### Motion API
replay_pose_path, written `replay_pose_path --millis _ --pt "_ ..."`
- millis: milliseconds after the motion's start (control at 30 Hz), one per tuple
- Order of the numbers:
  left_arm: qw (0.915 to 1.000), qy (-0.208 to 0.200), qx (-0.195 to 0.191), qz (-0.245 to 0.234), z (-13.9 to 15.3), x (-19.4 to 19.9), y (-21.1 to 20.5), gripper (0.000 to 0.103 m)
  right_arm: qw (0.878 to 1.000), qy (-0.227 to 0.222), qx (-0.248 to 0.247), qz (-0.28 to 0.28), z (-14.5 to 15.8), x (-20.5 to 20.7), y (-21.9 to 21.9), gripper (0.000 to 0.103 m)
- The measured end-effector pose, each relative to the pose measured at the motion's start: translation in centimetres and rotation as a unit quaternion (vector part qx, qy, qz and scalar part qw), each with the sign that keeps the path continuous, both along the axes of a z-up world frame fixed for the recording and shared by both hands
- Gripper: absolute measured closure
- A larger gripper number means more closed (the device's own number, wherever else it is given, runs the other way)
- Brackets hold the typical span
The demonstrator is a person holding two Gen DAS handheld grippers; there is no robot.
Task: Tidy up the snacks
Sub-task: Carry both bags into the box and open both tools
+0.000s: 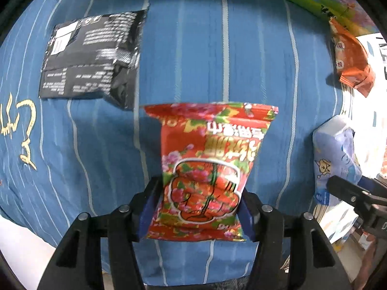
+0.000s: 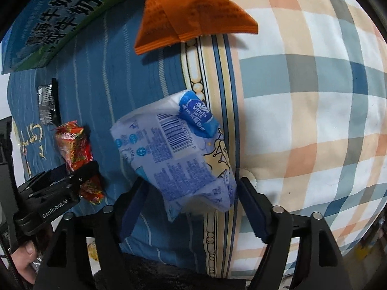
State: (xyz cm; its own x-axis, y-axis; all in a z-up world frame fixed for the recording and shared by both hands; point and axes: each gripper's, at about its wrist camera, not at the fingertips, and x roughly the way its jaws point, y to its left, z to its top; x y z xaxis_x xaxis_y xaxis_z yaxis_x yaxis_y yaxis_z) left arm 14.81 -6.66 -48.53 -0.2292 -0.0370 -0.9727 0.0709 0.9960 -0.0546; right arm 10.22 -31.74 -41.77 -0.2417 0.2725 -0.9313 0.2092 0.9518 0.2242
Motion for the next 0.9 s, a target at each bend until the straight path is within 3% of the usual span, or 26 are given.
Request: replay_pose_path --millis 33,200,233,267,333,400,500,700,900 --pt "1.0 0.0 -0.003 0.003 1.2 -0.5 -1.2 0.046 1.0 -0.005 -0.003 0.001 0.1 -0.3 0.6 0.022" --pt "0.9996 -0.013 -0.011 0.022 1.1 -3.7 2.0 0.054 0.999 -0.015 -0.024 0.024 0.0 0.4 2.1 0.023" --pt "0.9994 -0.021 -0.008 0.025 1.2 -3.8 2.1 0.054 0.998 -0.021 -0.042 0.034 0.2 0.6 2.8 0.027" --pt "0.9992 -0.027 -0.005 0.029 2.8 -3.5 1.1 0.054 0.997 -0.026 -0.061 0.044 0.3 0.5 3.9 0.039" --pt "0.9981 -0.044 0.005 0.044 3.7 -3.8 1.3 0.054 0.995 -0.029 -0.082 0.042 0.7 0.6 4.7 0.042" --pt "0.997 -0.056 0.009 0.053 4.2 -4.0 1.5 0.054 0.996 -0.028 -0.086 0.027 1.1 0.6 5.1 0.047" --pt "0.9979 -0.043 0.015 0.046 3.9 -3.7 1.0 0.054 0.997 -0.026 -0.078 -0.011 1.7 0.4 5.4 0.052" --pt "0.9974 -0.06 0.03 0.026 3.6 -2.7 -1.1 0.055 0.996 -0.035 -0.081 -0.005 3.0 0.4 6.9 0.058" --pt "0.9927 -0.115 0.036 0.013 8.1 -3.6 -1.0 0.056 0.993 -0.077 -0.09 0.016 6.5 0.0 8.4 0.062"
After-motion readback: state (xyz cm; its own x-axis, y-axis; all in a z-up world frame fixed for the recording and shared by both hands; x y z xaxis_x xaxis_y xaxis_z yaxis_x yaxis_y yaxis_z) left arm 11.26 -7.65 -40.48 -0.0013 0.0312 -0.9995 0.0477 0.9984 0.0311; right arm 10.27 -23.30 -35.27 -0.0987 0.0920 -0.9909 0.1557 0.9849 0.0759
